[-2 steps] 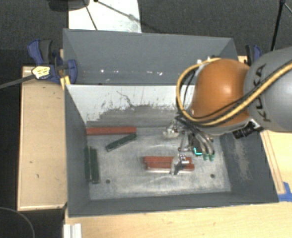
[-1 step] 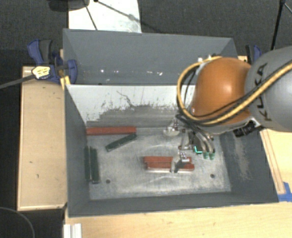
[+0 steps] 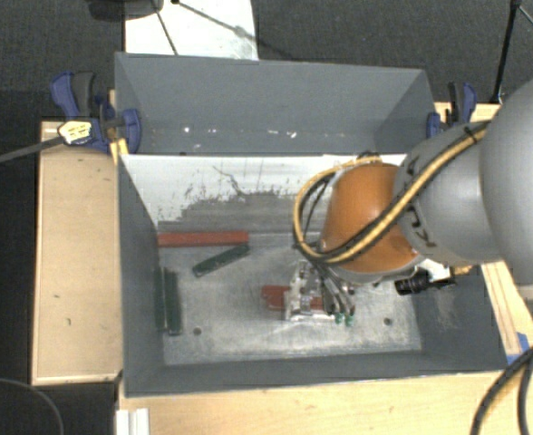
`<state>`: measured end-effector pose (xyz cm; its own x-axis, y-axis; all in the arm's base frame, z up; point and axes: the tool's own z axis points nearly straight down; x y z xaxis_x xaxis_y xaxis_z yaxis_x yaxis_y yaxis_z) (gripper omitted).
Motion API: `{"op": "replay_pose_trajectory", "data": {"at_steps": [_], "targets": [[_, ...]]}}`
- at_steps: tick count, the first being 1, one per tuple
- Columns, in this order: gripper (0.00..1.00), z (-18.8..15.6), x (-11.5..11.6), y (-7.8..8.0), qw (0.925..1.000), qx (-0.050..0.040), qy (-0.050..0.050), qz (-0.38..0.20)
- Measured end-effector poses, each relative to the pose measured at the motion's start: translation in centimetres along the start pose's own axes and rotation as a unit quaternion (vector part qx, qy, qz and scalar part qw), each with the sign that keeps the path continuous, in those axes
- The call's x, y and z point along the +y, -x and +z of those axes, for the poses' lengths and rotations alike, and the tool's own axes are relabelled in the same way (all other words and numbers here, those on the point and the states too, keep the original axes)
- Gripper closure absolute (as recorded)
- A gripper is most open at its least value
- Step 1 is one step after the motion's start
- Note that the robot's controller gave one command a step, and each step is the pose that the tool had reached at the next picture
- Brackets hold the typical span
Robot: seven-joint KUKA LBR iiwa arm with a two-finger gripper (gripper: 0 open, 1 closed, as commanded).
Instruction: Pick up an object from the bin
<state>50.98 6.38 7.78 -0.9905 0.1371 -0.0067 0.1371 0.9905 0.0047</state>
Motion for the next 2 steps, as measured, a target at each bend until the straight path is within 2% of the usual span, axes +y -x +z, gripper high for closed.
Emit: {"op": "replay_pose_trajectory", "data": {"at_steps": [1,2], "targets": [[0.0,0.0,0.0,0.0,1.0,0.0,0.0,0.0],[1.0,0.0,0.0,0.0,1.0,0.0,0.0,0.001]]}}
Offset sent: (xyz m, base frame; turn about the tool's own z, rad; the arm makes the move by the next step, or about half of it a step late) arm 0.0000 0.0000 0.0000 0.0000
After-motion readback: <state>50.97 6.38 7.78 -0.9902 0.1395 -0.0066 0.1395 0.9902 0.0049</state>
